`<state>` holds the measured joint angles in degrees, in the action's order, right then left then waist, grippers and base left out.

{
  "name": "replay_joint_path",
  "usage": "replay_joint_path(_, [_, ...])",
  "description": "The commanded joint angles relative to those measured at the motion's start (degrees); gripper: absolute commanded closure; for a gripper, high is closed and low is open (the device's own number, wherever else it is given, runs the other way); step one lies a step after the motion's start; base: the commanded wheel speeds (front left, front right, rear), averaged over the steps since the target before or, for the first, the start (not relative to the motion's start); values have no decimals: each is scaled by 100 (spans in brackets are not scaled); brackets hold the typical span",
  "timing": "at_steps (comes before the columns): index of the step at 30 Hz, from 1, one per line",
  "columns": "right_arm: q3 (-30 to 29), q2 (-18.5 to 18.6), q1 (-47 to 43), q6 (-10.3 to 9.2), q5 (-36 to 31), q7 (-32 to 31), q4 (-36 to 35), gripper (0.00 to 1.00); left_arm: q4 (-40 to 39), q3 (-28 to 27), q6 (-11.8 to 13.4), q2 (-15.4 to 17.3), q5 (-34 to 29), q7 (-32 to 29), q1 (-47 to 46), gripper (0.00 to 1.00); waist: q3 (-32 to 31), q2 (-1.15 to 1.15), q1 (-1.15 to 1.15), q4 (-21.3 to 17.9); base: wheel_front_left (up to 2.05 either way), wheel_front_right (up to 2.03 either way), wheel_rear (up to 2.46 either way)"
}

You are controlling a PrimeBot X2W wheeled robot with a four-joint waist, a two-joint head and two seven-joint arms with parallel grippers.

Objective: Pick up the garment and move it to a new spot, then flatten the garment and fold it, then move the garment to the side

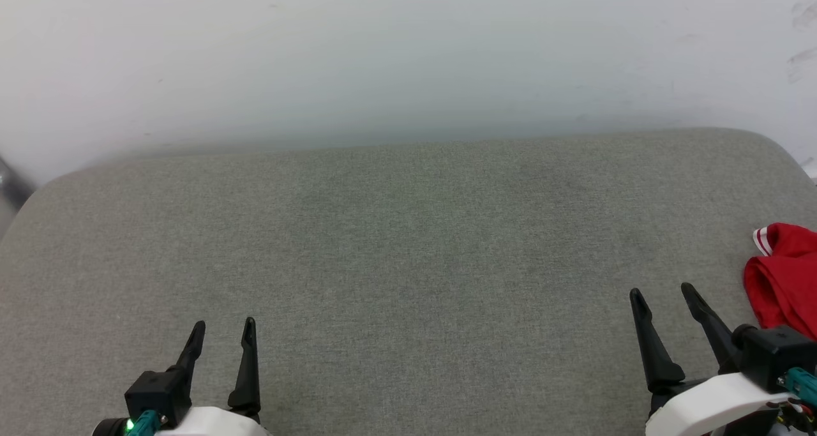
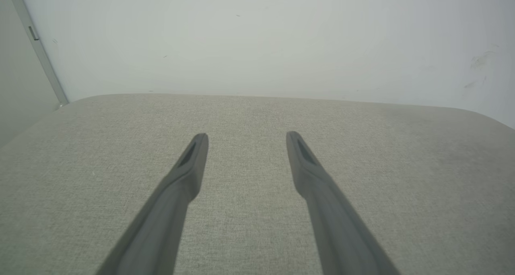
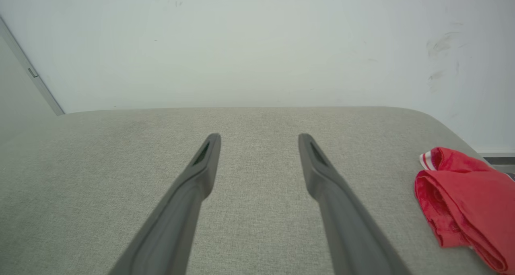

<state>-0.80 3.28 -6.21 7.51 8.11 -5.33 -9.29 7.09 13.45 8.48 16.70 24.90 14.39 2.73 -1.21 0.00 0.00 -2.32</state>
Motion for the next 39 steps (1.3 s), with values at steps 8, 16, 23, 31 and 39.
replay_joint_path(8, [39, -4, -21, 0, 190, 9, 160, 100, 145, -13, -61, -100, 158, -26, 56, 100, 6, 0, 0, 34, 0, 0, 0])
replay_joint_path(16, [25, 49, 135, 0, 1180, 36, 403, 100, 209, -224, -229, -229, 908, -247, -59, 100, 15, 0, 0, 47, 0, 0, 0])
replay_joint_path(23, [15, 80, 260, 0, 1949, 61, 602, 100, 270, -393, -368, -337, 1500, -424, -155, 100, 22, 0, 0, 58, 0, 0, 0])
replay_joint_path(31, [-1, 103, 369, -1, 2644, 81, 775, 100, 324, -548, -496, -433, 2041, -586, -239, 100, 29, 0, 0, 69, 0, 0, 0])
replay_joint_path(39, [-25, 121, 474, -1, 3371, 94, 956, 100, 360, -715, -628, -542, 2611, -758, -324, 100, 38, 0, 0, 82, 0, 0, 0])
